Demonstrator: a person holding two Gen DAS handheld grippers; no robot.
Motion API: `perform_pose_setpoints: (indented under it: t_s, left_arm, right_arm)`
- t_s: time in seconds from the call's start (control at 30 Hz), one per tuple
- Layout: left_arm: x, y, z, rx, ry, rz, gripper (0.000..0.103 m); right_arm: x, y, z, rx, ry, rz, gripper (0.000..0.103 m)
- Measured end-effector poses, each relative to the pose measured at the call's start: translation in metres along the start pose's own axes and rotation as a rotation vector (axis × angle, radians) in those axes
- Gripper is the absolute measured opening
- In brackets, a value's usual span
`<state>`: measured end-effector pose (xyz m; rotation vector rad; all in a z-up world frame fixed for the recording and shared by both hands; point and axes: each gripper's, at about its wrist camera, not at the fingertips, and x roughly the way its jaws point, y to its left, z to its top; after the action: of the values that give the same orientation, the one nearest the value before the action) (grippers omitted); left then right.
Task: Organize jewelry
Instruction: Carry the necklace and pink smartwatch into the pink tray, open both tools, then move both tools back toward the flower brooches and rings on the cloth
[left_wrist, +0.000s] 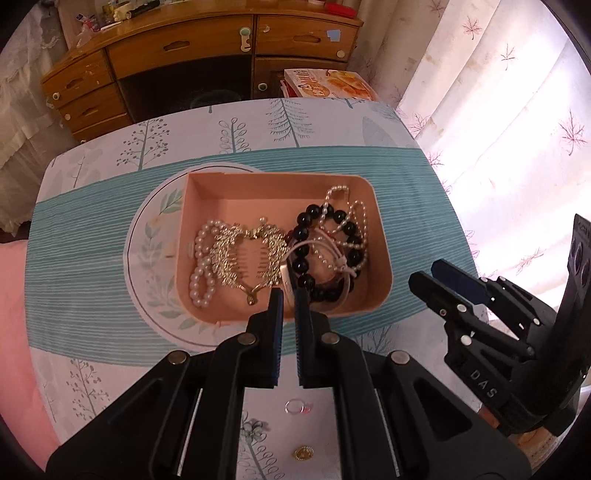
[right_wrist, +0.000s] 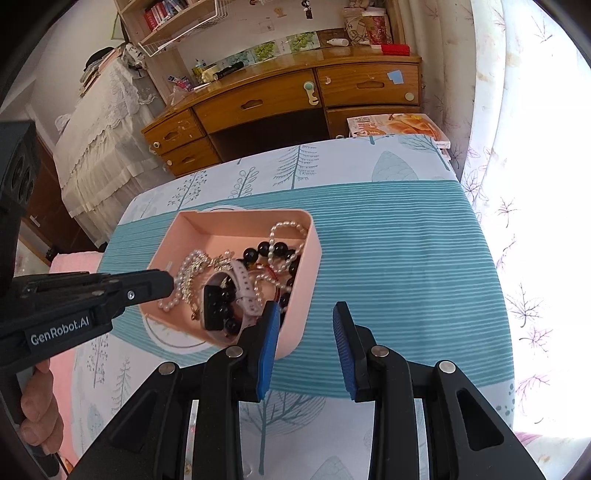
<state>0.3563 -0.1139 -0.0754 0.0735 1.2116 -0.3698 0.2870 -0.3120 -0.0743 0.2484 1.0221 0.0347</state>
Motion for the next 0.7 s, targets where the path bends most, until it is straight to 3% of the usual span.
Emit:
perform_pose_setpoints:
  t_s: [0.7]
  left_arm:
    - [-0.082, 0.031, -0.130, 0.024, -0.052, 0.031, 0.004]
  right_arm:
    - [-0.109, 0.046, -0.103, -0.128, -0.046, 0.044, 0.030]
